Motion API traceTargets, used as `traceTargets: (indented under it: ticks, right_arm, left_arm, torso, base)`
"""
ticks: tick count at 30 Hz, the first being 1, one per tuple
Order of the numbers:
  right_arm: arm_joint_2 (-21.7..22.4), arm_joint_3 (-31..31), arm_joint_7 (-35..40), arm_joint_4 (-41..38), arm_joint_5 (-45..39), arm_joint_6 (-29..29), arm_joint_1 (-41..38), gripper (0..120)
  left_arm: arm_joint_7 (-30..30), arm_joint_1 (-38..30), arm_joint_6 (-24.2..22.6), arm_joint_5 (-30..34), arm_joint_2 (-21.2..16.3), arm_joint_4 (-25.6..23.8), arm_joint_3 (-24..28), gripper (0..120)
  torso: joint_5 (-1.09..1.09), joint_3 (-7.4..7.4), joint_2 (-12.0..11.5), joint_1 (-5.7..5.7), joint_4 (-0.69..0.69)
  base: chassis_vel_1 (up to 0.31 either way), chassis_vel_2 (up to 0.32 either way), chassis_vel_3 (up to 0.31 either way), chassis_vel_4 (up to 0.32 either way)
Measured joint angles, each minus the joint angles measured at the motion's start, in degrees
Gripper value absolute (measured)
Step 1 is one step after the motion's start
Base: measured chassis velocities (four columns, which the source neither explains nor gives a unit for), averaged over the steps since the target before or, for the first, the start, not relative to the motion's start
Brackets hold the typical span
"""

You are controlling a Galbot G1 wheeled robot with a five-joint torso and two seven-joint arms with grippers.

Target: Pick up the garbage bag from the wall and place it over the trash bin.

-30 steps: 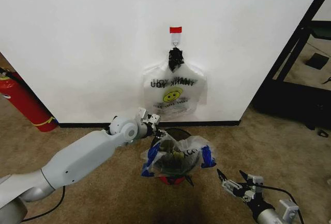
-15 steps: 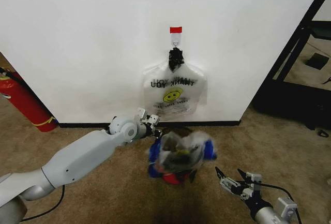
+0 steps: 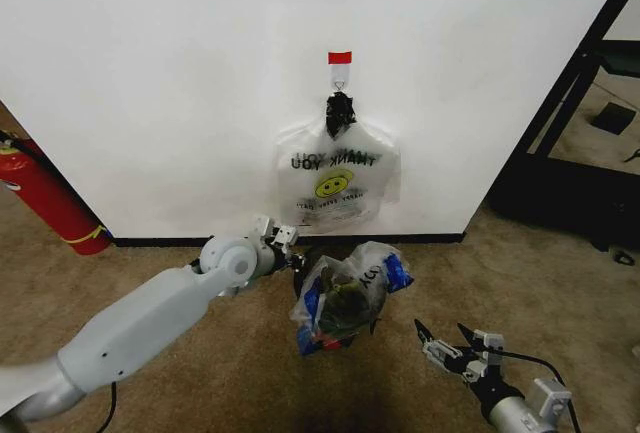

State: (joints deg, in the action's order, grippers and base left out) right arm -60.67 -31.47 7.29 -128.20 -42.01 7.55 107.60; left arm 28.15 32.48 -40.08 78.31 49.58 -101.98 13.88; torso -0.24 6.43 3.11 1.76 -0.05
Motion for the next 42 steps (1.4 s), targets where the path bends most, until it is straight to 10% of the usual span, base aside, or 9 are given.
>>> traceTargets:
  ticks: [16, 25, 42]
  right_arm:
    - [0.16, 1.79, 2.33, -0.12, -0.13, 2.14, -3.05, 100]
    - [-0.51, 1.76, 2.97, -0.93, -0.27, 2.43, -3.17, 100]
    - [-0.64, 2.26, 3.66, -1.31, -0.02, 3.21, -3.37, 100]
  left_arm:
    - [16.37, 17.82, 5.69, 7.5, 2.29, -9.59, -16.69, 4]
    - [19.32, 23.65, 15.44, 3.31, 6.9, -12.99, -17.89, 4]
    - [19.5, 29.91, 18.63, -1.76, 12.23, -12.37, -17.07, 4]
  torso:
    - [0.0, 0.0, 0.0, 0.0, 0.0]
    - [0.01, 0.0, 0.0, 0.0, -0.01]
    - [0.01, 0.0, 0.0, 0.0, 0.0]
  base:
    - [0.0, 0.0, 0.0, 0.0]
    - [0.0, 0.0, 0.0, 0.0]
    - [0.0, 0.0, 0.0, 0.0]
